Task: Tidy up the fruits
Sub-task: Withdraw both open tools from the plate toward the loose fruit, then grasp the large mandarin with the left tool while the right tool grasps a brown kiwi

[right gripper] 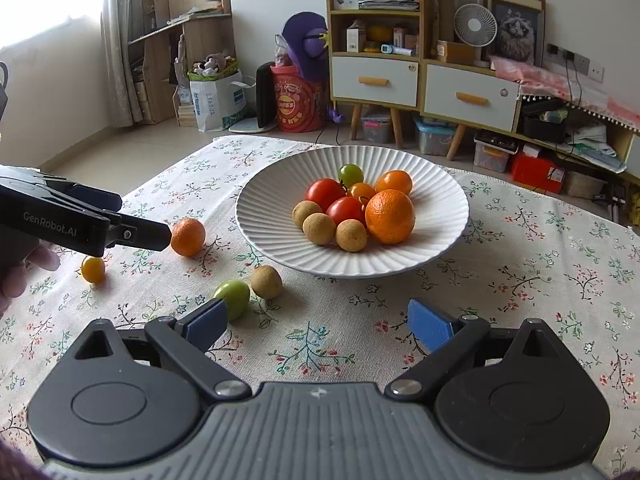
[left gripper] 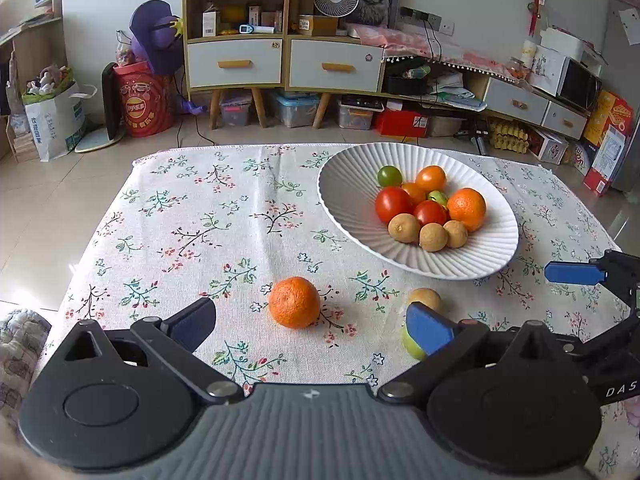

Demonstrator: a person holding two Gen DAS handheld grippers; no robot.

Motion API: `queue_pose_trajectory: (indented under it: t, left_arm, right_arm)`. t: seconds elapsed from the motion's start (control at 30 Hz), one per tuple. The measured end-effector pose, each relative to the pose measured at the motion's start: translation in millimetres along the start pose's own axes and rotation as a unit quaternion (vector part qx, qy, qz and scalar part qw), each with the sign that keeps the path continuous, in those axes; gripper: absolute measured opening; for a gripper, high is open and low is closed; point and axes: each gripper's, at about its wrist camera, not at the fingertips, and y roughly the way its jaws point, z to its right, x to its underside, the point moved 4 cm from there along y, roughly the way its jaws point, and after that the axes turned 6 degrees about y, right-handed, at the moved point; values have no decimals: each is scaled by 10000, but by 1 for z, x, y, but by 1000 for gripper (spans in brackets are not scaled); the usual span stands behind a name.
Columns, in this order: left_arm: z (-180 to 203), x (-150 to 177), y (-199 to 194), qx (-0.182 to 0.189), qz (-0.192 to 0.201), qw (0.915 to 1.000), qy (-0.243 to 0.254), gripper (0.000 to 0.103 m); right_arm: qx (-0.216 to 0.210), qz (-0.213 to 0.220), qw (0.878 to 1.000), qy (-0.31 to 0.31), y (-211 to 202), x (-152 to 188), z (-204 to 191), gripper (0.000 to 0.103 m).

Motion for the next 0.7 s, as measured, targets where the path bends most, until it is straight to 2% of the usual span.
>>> queue_pose_trajectory:
  t: [0.33,0.53,0.7]
  left_arm:
    - [-13,31,11,-54,106,9995,287,100]
    - [-15,39,19,9,-23,9994,335,100]
    - [-12,42,24,11,-72,9992,404,100]
  right_arm:
    - [-90,-83,9995,-299,16,19,-15,97]
    - [-82,-184,9992,-332,24,24,-16,97]
    - [-98,-109,9990,-413,27,24,-17,98]
